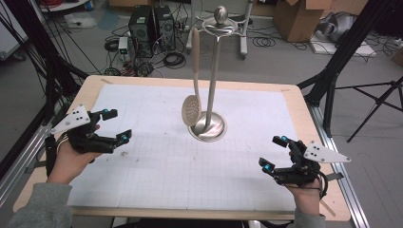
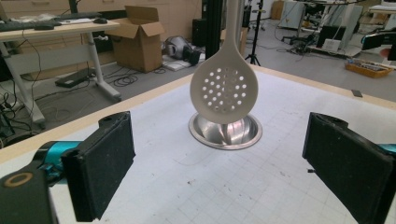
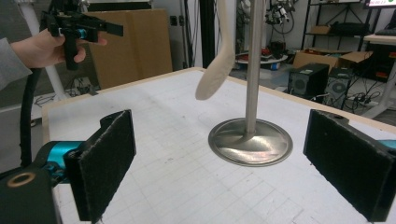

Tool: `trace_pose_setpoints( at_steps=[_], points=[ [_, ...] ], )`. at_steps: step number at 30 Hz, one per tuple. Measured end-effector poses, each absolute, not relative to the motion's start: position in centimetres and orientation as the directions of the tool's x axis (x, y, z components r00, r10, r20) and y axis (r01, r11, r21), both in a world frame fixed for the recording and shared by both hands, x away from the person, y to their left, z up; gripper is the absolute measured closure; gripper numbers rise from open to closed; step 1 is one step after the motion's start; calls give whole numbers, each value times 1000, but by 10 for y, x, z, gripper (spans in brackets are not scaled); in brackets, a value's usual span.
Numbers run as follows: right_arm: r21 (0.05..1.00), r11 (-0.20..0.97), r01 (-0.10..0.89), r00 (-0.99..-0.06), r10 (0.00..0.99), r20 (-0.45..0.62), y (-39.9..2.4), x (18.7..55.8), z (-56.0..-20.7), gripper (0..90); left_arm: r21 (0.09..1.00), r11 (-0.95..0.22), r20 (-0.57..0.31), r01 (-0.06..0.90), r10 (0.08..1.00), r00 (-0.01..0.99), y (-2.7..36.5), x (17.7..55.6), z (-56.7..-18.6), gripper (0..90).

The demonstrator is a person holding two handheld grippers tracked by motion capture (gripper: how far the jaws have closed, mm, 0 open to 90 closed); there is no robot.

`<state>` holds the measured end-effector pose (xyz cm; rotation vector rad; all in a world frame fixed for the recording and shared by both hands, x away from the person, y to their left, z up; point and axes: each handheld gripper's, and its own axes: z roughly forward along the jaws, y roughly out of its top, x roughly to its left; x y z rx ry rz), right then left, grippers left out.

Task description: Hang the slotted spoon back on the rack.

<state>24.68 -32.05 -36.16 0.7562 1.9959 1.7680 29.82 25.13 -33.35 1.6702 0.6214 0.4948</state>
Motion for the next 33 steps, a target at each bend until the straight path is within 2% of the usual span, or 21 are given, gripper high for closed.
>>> trace_pose_setpoints(
  at_steps=[33],
  points=[
    [985, 81, 153, -795, 602, 74, -314, 252, -364, 82, 987, -103, -19, 124, 687, 726, 276, 269, -360, 95]
  ],
)
